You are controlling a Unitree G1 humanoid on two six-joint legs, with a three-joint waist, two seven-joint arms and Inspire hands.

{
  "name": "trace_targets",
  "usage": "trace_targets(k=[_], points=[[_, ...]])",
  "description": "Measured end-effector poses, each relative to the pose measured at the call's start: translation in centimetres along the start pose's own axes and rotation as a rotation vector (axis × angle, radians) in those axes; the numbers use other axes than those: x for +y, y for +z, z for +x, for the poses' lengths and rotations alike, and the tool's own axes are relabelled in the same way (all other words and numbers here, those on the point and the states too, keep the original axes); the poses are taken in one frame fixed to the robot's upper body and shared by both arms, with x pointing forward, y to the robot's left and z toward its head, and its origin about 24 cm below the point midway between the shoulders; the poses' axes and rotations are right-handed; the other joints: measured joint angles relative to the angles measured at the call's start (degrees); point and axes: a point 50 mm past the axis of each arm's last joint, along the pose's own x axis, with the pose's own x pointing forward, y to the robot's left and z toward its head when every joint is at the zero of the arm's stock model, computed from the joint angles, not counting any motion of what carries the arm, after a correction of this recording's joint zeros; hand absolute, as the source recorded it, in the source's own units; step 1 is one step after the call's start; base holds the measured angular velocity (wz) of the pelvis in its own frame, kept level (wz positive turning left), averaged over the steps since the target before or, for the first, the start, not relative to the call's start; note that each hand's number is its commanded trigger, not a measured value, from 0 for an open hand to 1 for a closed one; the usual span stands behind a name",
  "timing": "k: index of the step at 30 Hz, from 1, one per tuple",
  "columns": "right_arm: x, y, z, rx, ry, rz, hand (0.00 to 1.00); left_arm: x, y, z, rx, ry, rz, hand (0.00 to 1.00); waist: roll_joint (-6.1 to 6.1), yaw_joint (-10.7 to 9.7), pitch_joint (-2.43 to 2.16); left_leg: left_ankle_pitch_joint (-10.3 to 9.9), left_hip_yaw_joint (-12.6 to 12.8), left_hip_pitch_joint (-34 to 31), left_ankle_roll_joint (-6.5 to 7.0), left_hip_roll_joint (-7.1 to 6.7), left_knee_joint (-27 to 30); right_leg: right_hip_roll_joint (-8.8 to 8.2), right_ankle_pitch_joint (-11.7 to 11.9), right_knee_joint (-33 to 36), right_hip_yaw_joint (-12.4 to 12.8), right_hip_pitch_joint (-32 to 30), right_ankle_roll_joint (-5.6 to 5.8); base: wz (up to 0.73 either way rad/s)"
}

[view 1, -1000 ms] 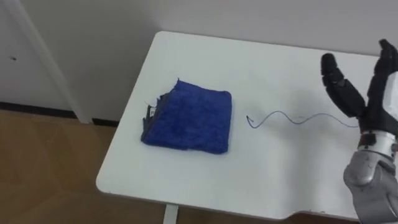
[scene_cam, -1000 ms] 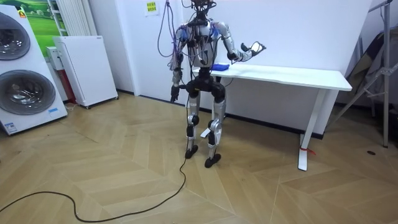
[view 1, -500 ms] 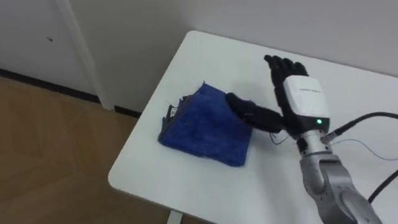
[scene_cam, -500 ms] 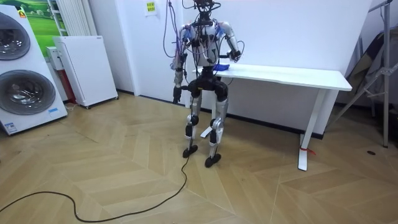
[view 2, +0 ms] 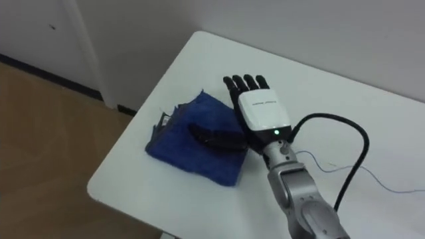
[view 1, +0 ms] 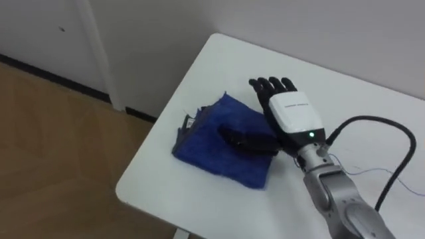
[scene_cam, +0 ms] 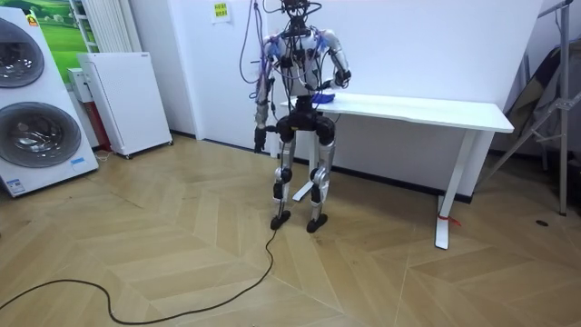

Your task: Wipe table

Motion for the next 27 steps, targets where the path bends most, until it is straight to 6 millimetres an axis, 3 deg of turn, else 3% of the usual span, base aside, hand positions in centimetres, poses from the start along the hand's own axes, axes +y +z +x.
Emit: trace_targets(k=[3,8,21,22,24,27], points=[[0.9,0.2,-0.5,0.001,0.044,0.001,0.0,0.1,0.1,0.0,-0.001,0.004,0.001,0.0,0.54,0.1,0.3,-0.2,0.4,-0.4,0.85,-0.29,0.2,-0.25,-0.2,0.2,0.2,0.0,0.34,0.07],[2.1,0.3,-1.5,0.006,0.1,-0.014,0.0,0.0,0.0,0.0,0.002,0.002,0.001,0.0,1.03,0.1,-0.1,-0.2,0.5,-0.6,0.88,-0.42,0.8,-0.35,-0.3,0.4,0.3,0.1,0.42,0.03],[3.0,0.8,-2.8,-0.008,0.127,-0.039,0.0,-0.4,-0.7,-0.1,0.024,-0.004,0.021,0.0,0.79,-0.1,-0.32,-0.2,4.3,0.0,0.94,-0.39,0.7,-0.77,-0.6,0.1,0.1,0.9,0.93,0.01],[3.0,0.8,-2.9,-0.007,0.13,-0.036,0.25,-0.4,-0.7,-0.1,0.023,-0.004,0.036,0.0,0.76,-0.1,-0.32,-0.2,4.6,0.0,0.95,-0.38,0.7,-0.81,-0.6,0.1,0.1,0.9,0.95,0.0],[3.2,0.8,-3.0,-0.006,0.137,-0.034,1.0,-0.5,-0.7,-0.1,0.026,-0.012,0.046,0.0,0.66,0.0,-0.39,-0.2,5.6,0.0,0.95,-0.3,0.7,-0.85,-0.6,0.1,0.2,0.9,0.97,0.0],[3.6,0.9,-3.2,-0.004,0.153,-0.026,1.0,-0.6,-0.8,-0.1,0.027,-0.019,0.048,0.0,0.26,-0.1,-0.41,-0.2,5.9,0.0,0.96,-0.27,0.7,-0.84,-0.6,0.2,0.5,0.9,0.98,0.0]])
